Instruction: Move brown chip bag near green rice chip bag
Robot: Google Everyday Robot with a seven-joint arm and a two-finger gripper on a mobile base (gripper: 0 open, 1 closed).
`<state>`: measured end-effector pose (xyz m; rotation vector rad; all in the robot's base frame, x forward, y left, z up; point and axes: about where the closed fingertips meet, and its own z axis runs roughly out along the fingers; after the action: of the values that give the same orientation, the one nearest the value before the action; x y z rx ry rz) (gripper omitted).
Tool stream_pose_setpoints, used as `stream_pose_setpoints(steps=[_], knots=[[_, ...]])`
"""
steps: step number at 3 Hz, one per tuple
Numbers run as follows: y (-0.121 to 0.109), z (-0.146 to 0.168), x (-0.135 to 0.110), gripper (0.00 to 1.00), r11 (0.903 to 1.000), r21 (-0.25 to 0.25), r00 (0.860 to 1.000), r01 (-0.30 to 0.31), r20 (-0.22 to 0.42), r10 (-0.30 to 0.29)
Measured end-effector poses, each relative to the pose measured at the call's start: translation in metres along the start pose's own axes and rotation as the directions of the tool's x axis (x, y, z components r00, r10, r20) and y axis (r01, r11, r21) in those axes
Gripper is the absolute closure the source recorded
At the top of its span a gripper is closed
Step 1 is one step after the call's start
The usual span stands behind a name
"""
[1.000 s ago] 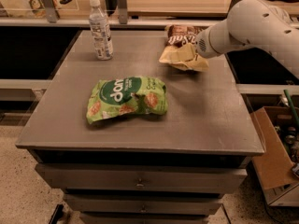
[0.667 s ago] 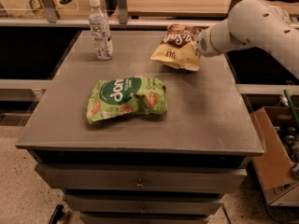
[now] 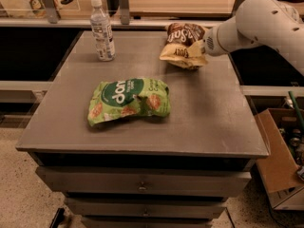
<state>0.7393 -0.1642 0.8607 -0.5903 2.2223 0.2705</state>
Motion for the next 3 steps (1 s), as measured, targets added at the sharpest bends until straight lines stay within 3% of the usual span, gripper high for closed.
stream_pose_setpoints(steps=[1, 3], knots=[[0.001, -0.013, -0.002, 1.0, 0.9999, -0.012, 1.0, -0.006, 0.0, 0.006], [0.022, -0.06, -0.009, 1.0, 0.9944, -0.099, 0.999, 0.037, -0.009, -0.039]])
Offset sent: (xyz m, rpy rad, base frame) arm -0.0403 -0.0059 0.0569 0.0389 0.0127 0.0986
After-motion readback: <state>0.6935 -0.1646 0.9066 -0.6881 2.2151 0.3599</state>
